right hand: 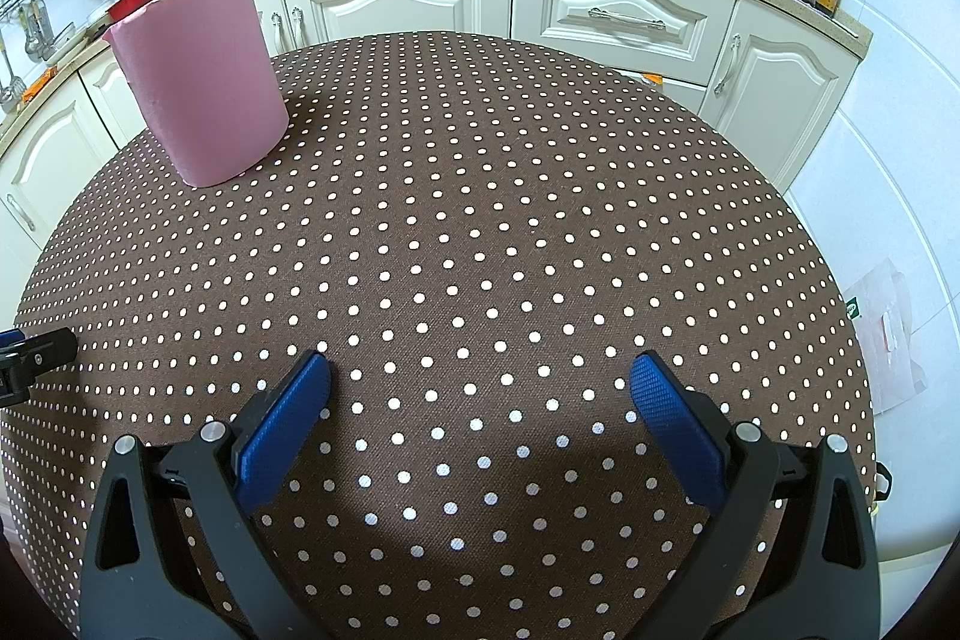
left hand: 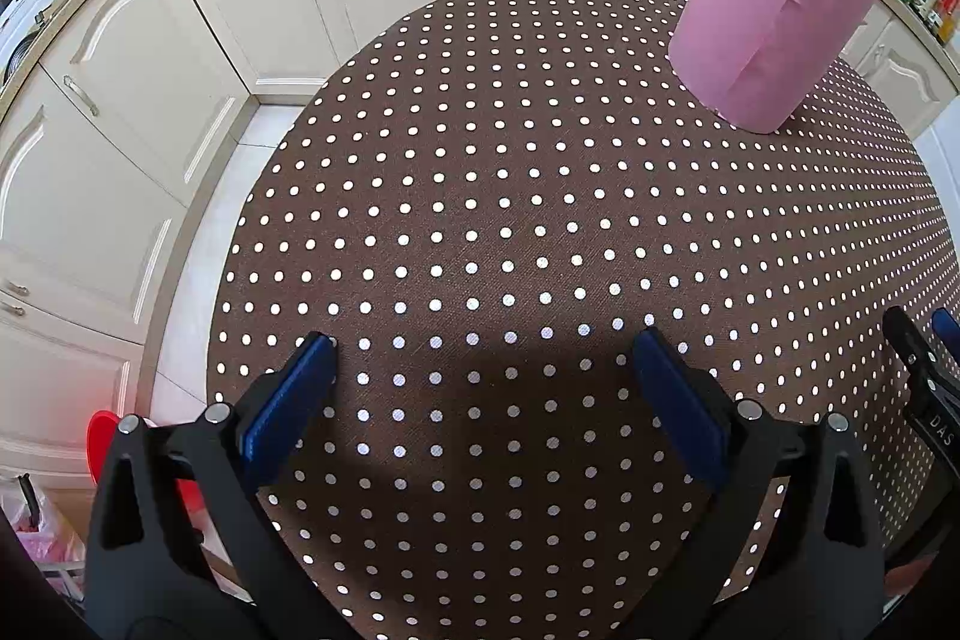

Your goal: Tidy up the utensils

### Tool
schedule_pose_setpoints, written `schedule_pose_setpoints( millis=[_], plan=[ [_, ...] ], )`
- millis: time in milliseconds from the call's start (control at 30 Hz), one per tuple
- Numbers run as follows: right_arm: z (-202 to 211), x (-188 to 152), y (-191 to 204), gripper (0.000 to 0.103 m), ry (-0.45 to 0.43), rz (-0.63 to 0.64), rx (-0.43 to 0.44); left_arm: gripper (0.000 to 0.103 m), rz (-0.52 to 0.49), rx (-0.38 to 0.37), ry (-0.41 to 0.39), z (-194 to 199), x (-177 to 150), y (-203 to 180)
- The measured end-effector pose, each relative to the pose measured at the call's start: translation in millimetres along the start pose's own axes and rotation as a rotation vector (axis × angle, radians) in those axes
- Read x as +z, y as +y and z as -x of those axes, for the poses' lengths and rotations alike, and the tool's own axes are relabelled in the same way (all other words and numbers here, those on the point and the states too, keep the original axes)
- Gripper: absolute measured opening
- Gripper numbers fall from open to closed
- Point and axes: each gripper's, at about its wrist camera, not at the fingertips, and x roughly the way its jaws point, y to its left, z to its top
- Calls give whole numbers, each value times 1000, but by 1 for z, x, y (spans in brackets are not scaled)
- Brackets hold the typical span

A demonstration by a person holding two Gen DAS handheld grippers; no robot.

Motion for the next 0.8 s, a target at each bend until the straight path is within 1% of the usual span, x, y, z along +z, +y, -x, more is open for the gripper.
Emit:
schedule_pose_setpoints(
  millis=[800],
  plan=[
    [0,1,0,97,0,0,0,98,-3,-1,2,0,2,0]
  ],
)
